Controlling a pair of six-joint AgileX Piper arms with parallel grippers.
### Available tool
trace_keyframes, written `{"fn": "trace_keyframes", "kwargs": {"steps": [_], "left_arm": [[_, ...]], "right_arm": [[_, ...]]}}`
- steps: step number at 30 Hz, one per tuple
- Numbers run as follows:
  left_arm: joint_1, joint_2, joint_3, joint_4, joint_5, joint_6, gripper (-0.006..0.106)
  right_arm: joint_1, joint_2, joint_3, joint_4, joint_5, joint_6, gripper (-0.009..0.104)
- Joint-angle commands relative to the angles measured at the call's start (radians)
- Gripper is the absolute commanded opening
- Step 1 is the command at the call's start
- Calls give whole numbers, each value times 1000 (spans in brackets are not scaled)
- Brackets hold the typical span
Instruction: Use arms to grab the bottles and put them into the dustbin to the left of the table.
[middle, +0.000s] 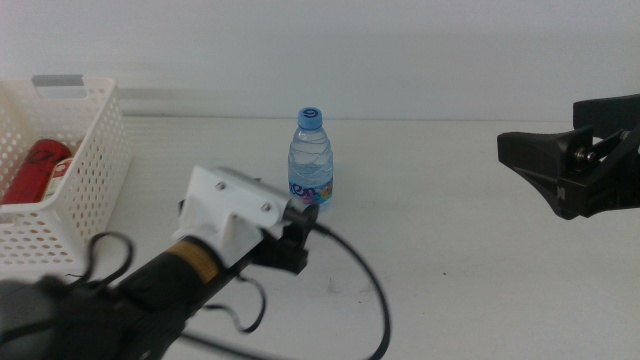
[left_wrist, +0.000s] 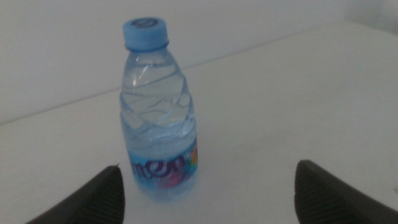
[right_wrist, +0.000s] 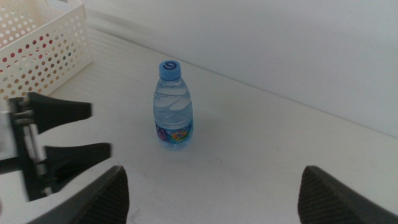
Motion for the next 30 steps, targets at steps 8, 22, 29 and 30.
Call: {"fn": "trace_keyframes", "kwargs": {"steps": [8,22,29,30], "left_arm": [[47,272,-247,-6,-31,-62,94],[99,532,-539,5,-31,-56,94],[99,612,-609,2,-29,-45,88],[99,609,-609,-14,-24,-30,81]], "right_arm": [[2,-4,-3,-4,-9,-1,90],[2,-4,-3,-4,-9,-1,90],[2,-4,-3,-4,-9,-1,90],[2,-4,-3,-4,-9,-1,90]]}}
